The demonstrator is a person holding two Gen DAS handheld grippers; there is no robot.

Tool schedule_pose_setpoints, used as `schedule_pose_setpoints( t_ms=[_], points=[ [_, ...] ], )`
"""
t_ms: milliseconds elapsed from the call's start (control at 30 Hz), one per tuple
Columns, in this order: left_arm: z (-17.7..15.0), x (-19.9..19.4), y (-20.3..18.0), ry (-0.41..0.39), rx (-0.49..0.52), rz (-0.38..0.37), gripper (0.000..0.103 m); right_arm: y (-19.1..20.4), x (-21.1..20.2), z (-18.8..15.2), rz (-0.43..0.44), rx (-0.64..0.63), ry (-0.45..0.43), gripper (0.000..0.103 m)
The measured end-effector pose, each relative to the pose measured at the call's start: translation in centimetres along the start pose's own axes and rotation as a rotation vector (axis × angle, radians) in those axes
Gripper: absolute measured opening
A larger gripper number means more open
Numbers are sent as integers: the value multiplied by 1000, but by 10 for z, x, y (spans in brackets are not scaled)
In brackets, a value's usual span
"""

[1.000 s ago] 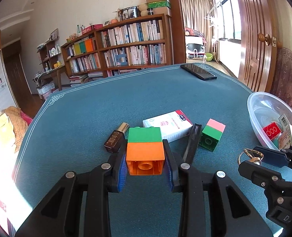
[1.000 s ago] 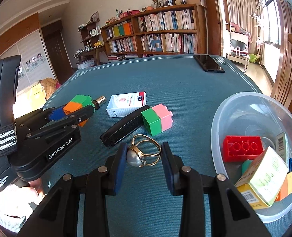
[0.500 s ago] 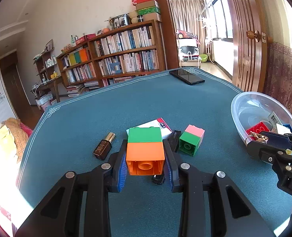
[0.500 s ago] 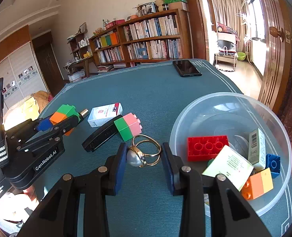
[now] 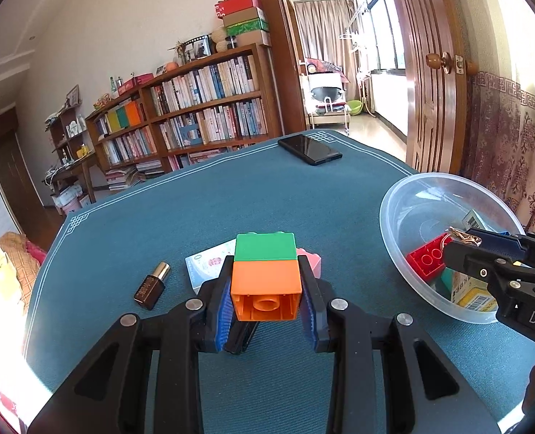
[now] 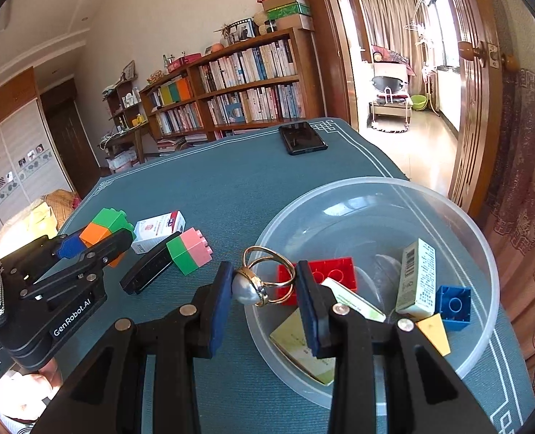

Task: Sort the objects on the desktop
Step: 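Carry the brick and ring over the bowl and open the left tool to drop the brick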

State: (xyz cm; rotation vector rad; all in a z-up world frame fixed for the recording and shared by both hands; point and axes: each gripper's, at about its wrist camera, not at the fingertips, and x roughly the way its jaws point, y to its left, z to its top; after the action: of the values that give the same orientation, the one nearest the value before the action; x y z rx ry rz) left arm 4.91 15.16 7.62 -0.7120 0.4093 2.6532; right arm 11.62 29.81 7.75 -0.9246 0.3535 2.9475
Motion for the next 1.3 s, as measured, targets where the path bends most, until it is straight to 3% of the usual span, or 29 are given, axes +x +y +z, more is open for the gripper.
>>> schedule_pose_setpoints(
  t_ms=[533, 1300],
  points=[
    [16, 5, -52, -8, 43, -84, 35, -45, -7, 17, -69, 82, -45, 39],
    [36, 12, -78, -13, 38, -170, 35, -78, 5, 18, -198, 132, -30, 39]
  ],
)
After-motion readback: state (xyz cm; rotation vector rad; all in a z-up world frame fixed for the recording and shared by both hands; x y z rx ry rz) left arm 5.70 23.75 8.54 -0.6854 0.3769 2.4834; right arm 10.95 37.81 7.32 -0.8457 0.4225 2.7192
